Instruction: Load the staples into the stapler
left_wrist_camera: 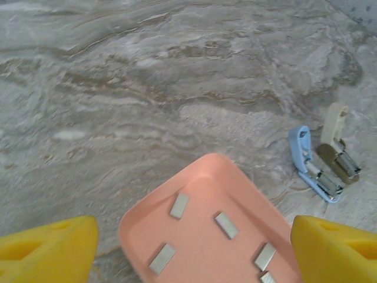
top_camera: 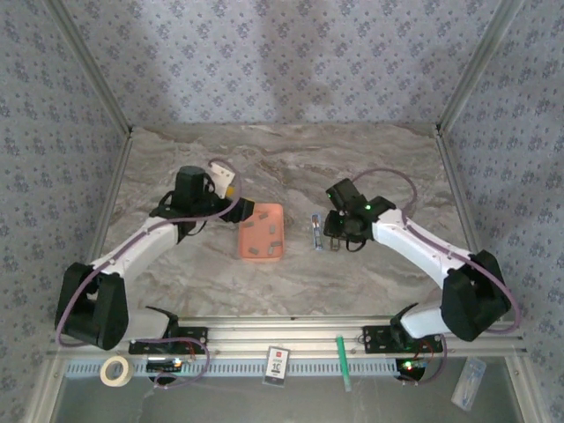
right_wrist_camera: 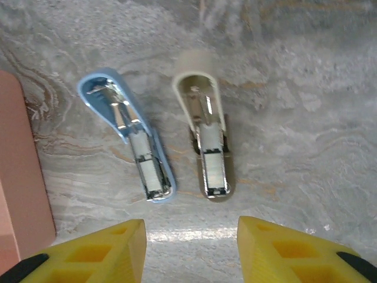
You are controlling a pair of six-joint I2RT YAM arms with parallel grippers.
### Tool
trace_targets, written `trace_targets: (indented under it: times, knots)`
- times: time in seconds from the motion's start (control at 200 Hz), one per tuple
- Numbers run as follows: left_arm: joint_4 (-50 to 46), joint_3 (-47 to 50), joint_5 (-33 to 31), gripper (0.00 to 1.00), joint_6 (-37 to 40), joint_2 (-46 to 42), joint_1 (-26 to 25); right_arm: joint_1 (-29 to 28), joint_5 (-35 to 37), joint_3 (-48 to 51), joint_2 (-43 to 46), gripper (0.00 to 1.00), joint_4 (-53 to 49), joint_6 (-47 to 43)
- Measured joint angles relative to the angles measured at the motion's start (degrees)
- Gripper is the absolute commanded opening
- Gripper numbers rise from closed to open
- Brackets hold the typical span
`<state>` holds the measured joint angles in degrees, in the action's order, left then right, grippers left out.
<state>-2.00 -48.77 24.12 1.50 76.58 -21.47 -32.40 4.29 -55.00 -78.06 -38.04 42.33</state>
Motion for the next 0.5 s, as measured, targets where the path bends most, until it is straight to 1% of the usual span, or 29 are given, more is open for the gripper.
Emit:
trace_targets:
  times: [0.15, 0.28, 0.435, 0.5]
  knots:
    - [-1.42, -4.61, 0.39, 0.84, -0.07, 4.31, -3.78, 2.93, -4.79, 5.22, 3.82, 0.47, 3.02, 0.85]
    - [-2.86, -9.49, 0.61, 0.83, -0.68, 9.53, -6.71, 5.95, -8.96, 8.68, 5.11, 0.44, 5.75, 0.98]
    - [-3.76, -15.87, 1.60, 0.80, -2.27, 16.74, -10.23, 5.95, -12.52, 12.85, 6.45, 0.42, 10.80, 2.82]
    - [-4.04, -18.71, 2.40, 0.79, -3.32, 20.00, -11.45, 5.86, -13.70, 15.78, 7.67, 0.40, 14.01, 4.94]
